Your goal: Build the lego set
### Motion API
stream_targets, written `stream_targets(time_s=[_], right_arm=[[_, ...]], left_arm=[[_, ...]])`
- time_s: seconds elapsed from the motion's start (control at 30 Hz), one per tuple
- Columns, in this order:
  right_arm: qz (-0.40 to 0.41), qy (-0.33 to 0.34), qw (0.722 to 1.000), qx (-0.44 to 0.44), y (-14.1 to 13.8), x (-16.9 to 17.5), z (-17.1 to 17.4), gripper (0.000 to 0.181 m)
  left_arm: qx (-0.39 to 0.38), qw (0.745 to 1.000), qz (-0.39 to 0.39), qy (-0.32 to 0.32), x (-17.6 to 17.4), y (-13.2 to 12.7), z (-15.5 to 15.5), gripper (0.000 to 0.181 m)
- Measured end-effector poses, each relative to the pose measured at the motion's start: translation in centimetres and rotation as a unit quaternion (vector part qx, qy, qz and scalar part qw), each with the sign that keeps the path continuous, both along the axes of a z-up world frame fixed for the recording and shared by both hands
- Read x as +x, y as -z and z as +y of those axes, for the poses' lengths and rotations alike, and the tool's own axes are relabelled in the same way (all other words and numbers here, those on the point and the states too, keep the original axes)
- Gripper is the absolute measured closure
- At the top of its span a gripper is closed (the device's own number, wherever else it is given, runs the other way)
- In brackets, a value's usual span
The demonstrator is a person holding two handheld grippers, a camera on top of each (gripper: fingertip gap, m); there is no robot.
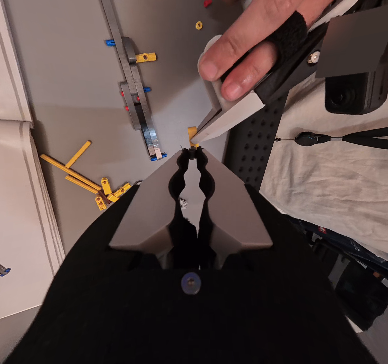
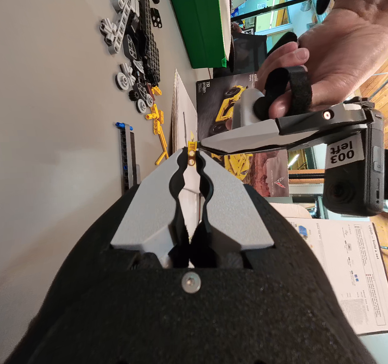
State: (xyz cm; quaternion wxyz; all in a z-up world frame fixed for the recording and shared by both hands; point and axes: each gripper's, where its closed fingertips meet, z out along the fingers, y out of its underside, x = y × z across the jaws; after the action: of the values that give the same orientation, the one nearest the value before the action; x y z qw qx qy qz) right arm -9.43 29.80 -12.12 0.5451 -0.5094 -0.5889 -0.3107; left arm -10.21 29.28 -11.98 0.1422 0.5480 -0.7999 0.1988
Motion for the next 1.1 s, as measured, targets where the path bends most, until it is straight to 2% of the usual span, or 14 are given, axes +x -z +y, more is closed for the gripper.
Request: stream_targets(time_s=[0.23,0.43,0.57,0.63,0.73,0.9,1.1], right_arm=[[0.02,-0.011,1.0,-0.019,0.1,-0.2,-0.3,0.174],[0.045,-0.025,0.998,-0.035,0.0,-0.3,-0.6,0.175],[0.077,-0.047,0.995,-0.052,-0.2,-0.6,-1.1,0.175],[0.111,-0.069,0.99,-0.059,-0.9,-1.0,-1.6,0.175],[0.183,-0.11,0.974,-0.074,-2.7,-1.7,-2.7,0.175],[0.297,-0.178,0.928,-0.135,-4.9,-2.9,-4.6,0.174],[0.364,-0.227,0.887,-0.172,-6.3,-3.6,-5.8,0.175]], left_arm=[[-0.013,1.0,0.013,0.007,-0.2,0.0,-0.3,0.175],[-0.023,0.999,0.018,0.038,-0.4,-0.1,-0.6,0.175],[-0.047,0.995,-0.001,0.092,-0.6,-0.3,-1.1,0.175],[-0.072,0.986,-0.039,0.145,-1.0,-1.0,-1.6,0.176],[-0.131,0.973,-0.068,0.179,-1.6,-2.8,-2.7,0.176],[-0.213,0.947,-0.124,0.206,-2.4,-5.3,-4.7,0.176],[-0.293,0.92,-0.164,0.201,-2.9,-6.8,-5.9,0.176]])
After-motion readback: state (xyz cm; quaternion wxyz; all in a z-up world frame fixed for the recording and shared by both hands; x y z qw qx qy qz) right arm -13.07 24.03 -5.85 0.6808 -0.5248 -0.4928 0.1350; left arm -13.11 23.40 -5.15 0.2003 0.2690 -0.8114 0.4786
